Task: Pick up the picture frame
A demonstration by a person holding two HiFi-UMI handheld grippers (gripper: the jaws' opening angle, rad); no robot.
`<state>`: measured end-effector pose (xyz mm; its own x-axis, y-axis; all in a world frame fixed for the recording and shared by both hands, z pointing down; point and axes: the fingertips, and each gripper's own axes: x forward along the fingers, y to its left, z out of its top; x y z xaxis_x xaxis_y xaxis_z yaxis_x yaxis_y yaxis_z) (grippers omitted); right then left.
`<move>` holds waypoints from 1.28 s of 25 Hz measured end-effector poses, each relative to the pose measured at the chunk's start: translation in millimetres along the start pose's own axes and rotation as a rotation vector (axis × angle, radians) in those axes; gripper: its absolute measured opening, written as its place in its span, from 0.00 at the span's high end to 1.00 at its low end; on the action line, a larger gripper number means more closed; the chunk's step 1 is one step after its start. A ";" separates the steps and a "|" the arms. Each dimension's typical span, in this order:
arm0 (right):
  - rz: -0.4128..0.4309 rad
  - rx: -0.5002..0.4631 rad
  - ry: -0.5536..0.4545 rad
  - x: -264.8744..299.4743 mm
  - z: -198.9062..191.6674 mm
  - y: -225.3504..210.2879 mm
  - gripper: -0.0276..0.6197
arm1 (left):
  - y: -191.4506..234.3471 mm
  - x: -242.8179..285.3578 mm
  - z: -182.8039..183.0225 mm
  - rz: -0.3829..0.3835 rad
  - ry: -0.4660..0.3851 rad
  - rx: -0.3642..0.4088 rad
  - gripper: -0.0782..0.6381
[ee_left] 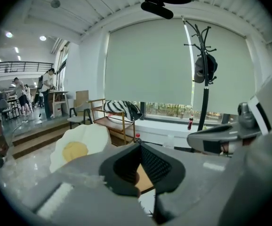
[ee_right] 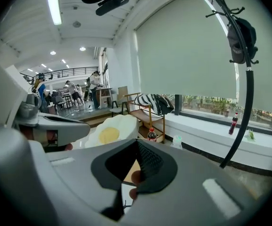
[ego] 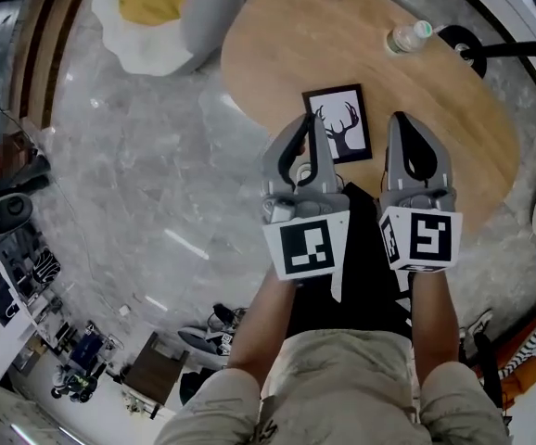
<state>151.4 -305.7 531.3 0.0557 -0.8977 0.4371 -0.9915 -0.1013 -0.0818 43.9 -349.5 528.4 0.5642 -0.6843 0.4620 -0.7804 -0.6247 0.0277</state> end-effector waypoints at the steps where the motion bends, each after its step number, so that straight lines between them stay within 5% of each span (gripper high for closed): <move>1: 0.002 -0.006 0.023 5.6 -12.8 1.3 0.95 | 0.9 5.0 -13.8 0.005 0.027 -0.003 0.88; 8: 0.021 -0.002 0.173 40.8 -106.8 1.7 0.95 | 2.5 30.8 -103.3 0.026 0.163 -0.079 0.88; 14: 0.029 -0.004 0.242 58.7 -165.0 2.1 0.95 | 5.7 53.0 -163.1 0.026 0.223 -0.068 0.88; 28: 0.039 -0.005 0.367 79.3 -255.9 1.9 0.95 | 10.9 77.6 -259.7 0.044 0.357 -0.110 0.88; 32: 0.042 0.028 0.399 79.5 -274.8 1.0 0.85 | 11.3 78.1 -281.6 0.049 0.399 -0.114 0.83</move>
<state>122.5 -259.3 812.0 -0.0403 -0.6651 0.7457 -0.9880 -0.0848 -0.1291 3.3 -304.0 814.4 0.3941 -0.4987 0.7720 -0.8413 -0.5339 0.0846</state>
